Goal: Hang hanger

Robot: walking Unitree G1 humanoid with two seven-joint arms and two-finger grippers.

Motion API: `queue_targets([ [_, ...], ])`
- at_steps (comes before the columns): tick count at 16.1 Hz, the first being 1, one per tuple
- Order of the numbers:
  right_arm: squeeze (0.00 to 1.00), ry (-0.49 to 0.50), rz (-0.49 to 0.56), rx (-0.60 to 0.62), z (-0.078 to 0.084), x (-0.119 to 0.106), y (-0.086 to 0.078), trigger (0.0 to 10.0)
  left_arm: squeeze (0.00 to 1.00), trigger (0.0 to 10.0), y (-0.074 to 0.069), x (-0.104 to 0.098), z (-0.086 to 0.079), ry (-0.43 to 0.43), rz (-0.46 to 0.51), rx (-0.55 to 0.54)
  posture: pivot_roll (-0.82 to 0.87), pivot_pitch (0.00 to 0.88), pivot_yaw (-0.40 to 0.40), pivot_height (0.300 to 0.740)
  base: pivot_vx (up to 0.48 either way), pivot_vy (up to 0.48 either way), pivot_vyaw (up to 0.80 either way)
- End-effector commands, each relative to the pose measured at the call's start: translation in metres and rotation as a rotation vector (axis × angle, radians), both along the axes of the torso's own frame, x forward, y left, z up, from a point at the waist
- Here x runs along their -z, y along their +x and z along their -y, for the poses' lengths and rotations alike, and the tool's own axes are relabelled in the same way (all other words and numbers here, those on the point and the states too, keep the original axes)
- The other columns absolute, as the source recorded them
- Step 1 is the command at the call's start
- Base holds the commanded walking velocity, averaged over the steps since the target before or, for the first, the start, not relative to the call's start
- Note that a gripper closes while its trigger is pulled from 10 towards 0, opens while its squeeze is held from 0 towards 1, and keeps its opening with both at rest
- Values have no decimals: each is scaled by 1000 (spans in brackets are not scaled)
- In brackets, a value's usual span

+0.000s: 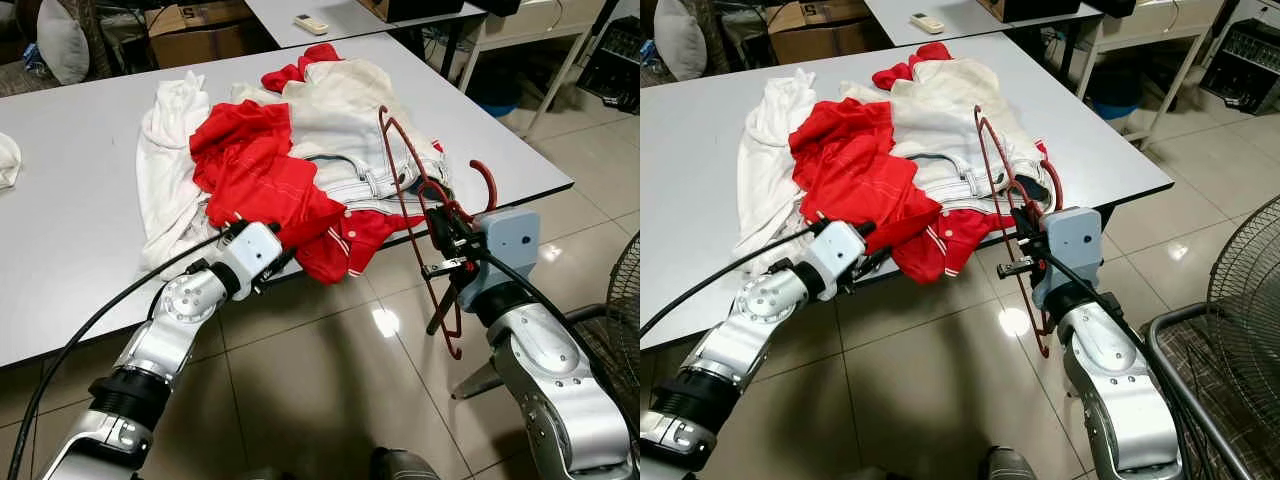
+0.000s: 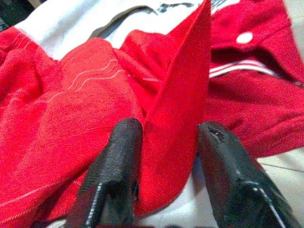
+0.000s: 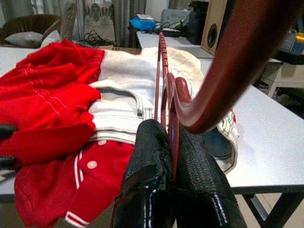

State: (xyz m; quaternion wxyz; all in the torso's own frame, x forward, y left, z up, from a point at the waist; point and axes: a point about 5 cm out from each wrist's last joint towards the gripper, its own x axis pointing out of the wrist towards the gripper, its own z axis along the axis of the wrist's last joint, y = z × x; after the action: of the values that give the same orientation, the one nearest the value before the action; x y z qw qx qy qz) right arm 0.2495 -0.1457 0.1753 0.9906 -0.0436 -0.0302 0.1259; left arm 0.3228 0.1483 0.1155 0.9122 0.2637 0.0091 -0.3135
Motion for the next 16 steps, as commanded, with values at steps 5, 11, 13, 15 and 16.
queue_targets([
  [5,0,-18,-13,-8,0,4,0,10000,0,0,1,-5,-5,-44,-40,19,-128,64,73,740,0,0,0],
  [11,0,-21,-19,-7,-1,5,0,10000,0,0,5,-1,-14,-10,-82,-34,-126,75,83,740,0,0,0],
  [13,0,-17,-19,-2,0,5,0,10000,0,0,6,-5,-13,-53,-99,-32,-118,78,85,740,0,0,0],
  [15,0,-13,-8,-78,-1,3,-3,10000,0,0,7,-17,-12,-192,-134,-27,-114,82,89,740,0,0,0],
  [16,0,1,5,-211,-2,-2,-11,10000,0,0,8,-38,-12,-352,-160,-3,-113,83,90,740,0,0,0],
])
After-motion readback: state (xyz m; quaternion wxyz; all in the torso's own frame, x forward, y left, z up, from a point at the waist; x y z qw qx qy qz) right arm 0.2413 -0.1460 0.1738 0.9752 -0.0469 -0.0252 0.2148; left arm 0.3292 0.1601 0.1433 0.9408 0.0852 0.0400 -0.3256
